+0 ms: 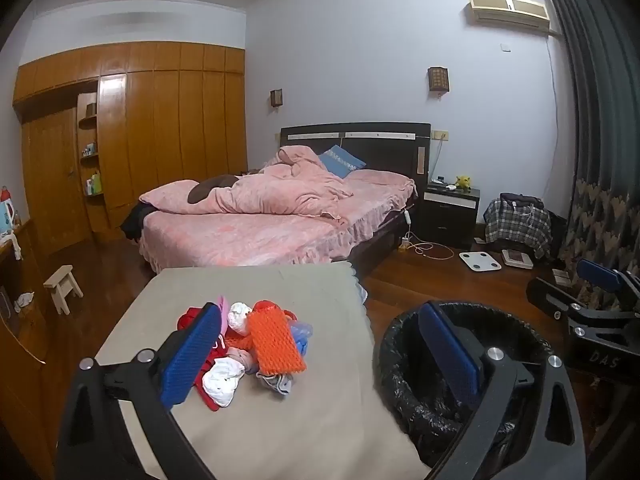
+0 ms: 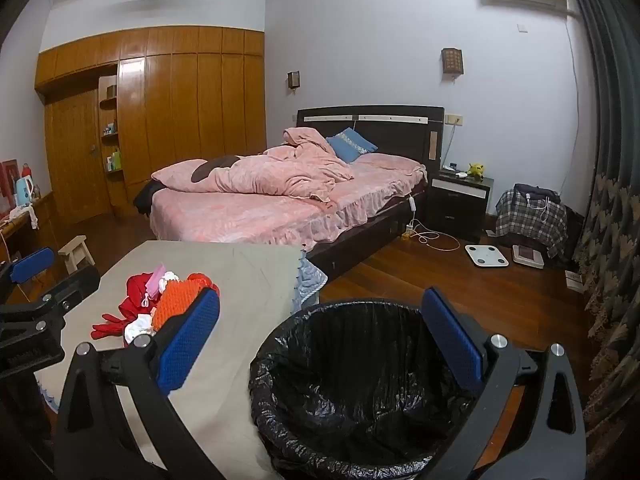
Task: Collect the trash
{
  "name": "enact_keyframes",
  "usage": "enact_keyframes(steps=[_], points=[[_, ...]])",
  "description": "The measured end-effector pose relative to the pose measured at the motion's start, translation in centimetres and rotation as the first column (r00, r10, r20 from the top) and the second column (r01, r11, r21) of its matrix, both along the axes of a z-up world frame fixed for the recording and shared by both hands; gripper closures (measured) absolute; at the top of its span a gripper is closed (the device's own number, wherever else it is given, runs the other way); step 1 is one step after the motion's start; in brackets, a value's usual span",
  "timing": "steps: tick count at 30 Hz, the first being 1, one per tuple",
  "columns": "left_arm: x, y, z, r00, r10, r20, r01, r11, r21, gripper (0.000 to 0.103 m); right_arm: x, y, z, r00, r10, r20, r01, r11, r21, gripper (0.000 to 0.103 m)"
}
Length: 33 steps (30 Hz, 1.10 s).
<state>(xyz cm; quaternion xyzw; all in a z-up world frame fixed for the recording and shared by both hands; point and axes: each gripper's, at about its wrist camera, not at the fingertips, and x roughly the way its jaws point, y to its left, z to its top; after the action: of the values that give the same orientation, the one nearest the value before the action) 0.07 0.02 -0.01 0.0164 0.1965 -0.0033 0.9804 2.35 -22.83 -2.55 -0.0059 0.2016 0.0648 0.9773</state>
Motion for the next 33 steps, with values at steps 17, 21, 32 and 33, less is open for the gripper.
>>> enact_keyframes(steps=[17,21,32,33], points=[[0.02,0.09,0.01,1.000,0.004,0.004,-0.004,1.000,-0.004,0.006,0.08,0.07,-0.09,1.000,-0.001,-0.003,0.001,1.000,-0.001,0.005],[0.02,0.07,0.02,1.000,0.004,0.004,-0.004,1.000,-0.004,0.006,0.08,0.07,-0.10,1.000,-0.001,-0.003,0.001,1.000,-0.001,0.005],[0.01,0.06,0.05,1.000,0.005,0.004,-0.005,1.000,-0.004,0.006,0.13,0.12,-0.16,1.000,-0.001,-0.006,0.001,1.000,0.001,0.005],[0.01,0.06,0.05,1.000,0.005,0.004,-0.005,1.000,-0.004,0.006,0.13,0.12,-0.16,1.000,-0.001,-0.005,0.001,1.000,0.000,0.005]])
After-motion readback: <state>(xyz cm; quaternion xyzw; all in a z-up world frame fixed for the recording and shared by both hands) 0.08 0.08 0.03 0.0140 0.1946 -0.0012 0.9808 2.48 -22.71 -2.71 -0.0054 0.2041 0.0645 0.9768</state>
